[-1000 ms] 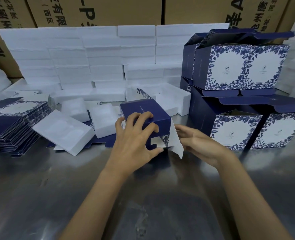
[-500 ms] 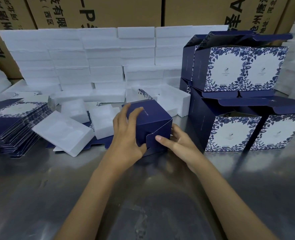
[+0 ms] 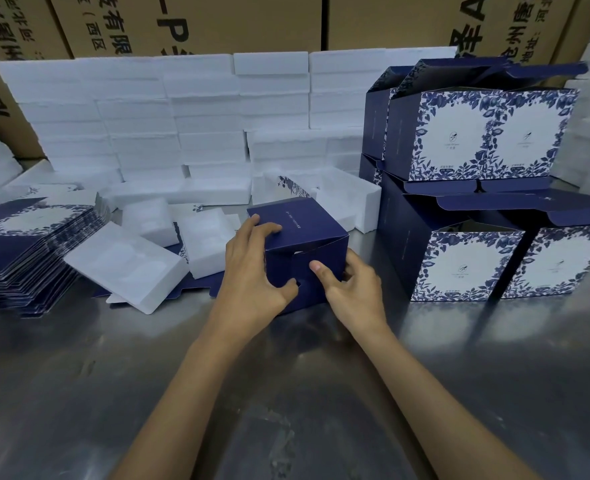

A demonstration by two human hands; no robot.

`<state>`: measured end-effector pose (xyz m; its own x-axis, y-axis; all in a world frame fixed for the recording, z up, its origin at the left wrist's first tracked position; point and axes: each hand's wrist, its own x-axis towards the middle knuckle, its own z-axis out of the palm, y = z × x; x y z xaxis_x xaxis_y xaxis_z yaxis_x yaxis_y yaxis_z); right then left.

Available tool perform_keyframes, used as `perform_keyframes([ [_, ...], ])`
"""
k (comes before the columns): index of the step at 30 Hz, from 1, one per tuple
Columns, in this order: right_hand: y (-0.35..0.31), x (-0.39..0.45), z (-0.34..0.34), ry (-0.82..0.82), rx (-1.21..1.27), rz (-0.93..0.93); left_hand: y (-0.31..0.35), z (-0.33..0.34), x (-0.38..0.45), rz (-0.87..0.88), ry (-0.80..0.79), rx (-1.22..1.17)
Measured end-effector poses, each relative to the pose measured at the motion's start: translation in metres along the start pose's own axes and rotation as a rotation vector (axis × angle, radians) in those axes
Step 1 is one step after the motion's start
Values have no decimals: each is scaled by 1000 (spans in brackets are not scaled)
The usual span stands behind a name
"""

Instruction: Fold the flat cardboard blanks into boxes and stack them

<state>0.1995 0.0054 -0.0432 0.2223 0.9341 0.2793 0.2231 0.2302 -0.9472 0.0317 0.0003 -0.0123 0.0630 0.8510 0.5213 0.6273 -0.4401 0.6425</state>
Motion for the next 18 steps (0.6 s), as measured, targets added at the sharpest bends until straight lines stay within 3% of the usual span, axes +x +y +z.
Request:
perform_keyframes([
  [14,-3,-3,4,111,-111,-19,2,1,0,-11,1,-16],
  [18,-5,-3,0,45,-65,5,8,-1,-2,-17,-15,-28],
])
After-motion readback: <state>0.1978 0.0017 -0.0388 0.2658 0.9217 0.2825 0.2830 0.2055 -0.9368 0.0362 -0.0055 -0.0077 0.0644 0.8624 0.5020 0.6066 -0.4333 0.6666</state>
